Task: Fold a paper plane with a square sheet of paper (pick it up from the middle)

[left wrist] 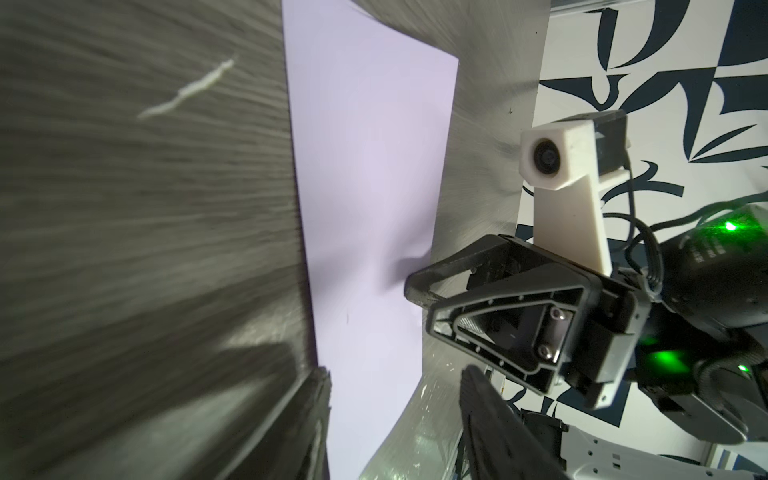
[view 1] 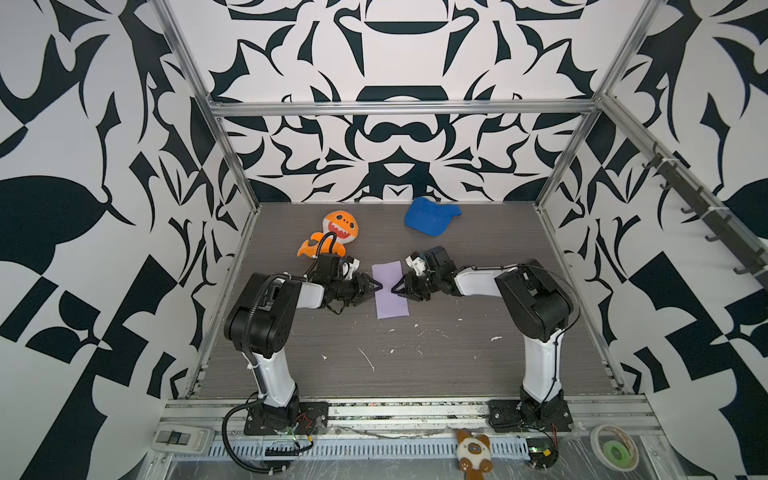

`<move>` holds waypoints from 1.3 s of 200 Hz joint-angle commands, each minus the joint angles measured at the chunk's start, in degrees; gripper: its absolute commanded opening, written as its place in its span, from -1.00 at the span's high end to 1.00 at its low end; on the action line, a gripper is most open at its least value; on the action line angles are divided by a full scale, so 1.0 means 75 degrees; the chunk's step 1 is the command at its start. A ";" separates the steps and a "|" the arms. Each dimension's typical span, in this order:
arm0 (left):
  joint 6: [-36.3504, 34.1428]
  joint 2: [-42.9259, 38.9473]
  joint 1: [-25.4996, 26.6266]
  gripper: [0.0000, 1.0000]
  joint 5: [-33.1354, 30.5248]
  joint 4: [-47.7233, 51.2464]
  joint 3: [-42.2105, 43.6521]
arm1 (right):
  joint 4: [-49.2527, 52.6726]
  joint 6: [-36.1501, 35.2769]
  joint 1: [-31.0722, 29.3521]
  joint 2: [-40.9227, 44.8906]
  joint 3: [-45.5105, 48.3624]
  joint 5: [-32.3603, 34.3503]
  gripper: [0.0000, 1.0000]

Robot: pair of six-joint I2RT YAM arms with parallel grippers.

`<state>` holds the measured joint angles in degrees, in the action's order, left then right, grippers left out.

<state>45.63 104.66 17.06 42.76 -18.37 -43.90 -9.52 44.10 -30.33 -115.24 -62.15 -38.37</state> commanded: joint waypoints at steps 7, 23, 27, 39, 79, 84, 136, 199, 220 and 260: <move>-0.0125 0.0148 0.0005 -0.06 -0.0296 0.0414 -0.0174 | 0.0030 0.0039 0.0037 -0.0175 0.0097 0.0024 0.29; -0.0256 0.0198 -0.0001 -0.06 -0.0597 0.0816 -0.0269 | 0.0036 0.0038 0.0039 -0.0185 0.0102 0.0030 0.29; -0.0261 0.0221 -0.0001 -0.06 -0.0645 0.0861 -0.0283 | 0.0036 0.0038 0.0038 -0.0185 0.0097 0.0030 0.29; -0.0238 0.0288 0.0006 -0.04 -0.0621 0.0858 -0.0287 | 0.0033 0.0038 0.0038 -0.0185 0.0096 0.0030 0.29; 0.0076 0.0620 0.0063 0.08 0.0354 0.0129 -0.0270 | 0.0019 0.0038 0.0040 -0.0209 0.0070 0.0018 0.29; 0.0129 0.0632 0.0061 0.08 0.0471 -0.0031 -0.0238 | 0.0027 0.0038 0.0043 -0.0209 0.0061 0.0018 0.29; 0.0297 0.0482 0.0059 0.29 0.0764 -0.0668 -0.0030 | 0.0020 0.0034 0.0037 -0.0209 0.0037 -0.0008 0.29; 0.0628 0.0330 0.0079 0.86 0.0193 0.0084 -0.0130 | 0.0190 -0.1050 0.0043 0.0417 -0.0069 -0.0105 0.23; 0.0808 0.0161 0.0091 0.95 -0.0155 0.0819 -0.0264 | 0.0449 -0.1836 0.0034 0.0927 0.0014 0.0136 0.13; 0.1358 -0.0071 0.0241 0.97 -0.0563 0.1674 -0.0463 | 0.0623 -0.3464 -0.0282 0.2150 0.0887 0.1609 -0.08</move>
<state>52.64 106.67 18.02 41.10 -10.98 -45.74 -6.59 29.21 -30.61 -105.86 -58.41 -35.24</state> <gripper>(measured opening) 0.043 0.523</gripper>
